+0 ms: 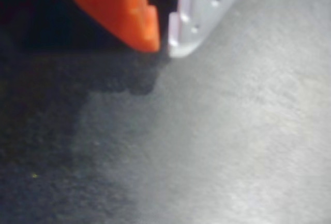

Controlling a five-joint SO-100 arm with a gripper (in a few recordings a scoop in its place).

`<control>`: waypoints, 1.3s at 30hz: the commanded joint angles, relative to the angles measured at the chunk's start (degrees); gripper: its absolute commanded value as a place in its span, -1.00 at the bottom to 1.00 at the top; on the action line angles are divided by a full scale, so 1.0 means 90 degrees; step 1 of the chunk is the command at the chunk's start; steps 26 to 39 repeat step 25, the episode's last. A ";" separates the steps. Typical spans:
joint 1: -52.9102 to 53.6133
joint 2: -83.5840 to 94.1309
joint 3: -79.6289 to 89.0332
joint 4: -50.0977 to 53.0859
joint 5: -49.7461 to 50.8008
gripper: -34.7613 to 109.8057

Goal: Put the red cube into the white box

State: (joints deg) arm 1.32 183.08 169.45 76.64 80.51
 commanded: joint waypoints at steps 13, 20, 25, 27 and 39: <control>0.0020 0.0010 -0.0020 -0.0078 -0.0068 -0.51; 0.0020 0.0010 -0.0020 -0.0078 -0.0068 -0.51; 0.0020 0.0010 -0.0020 -0.0078 -0.0068 -0.51; 0.0020 0.0010 -0.0020 -0.0078 -0.0068 -0.51; 0.0020 0.0010 -0.0020 -0.0078 -0.0068 -0.51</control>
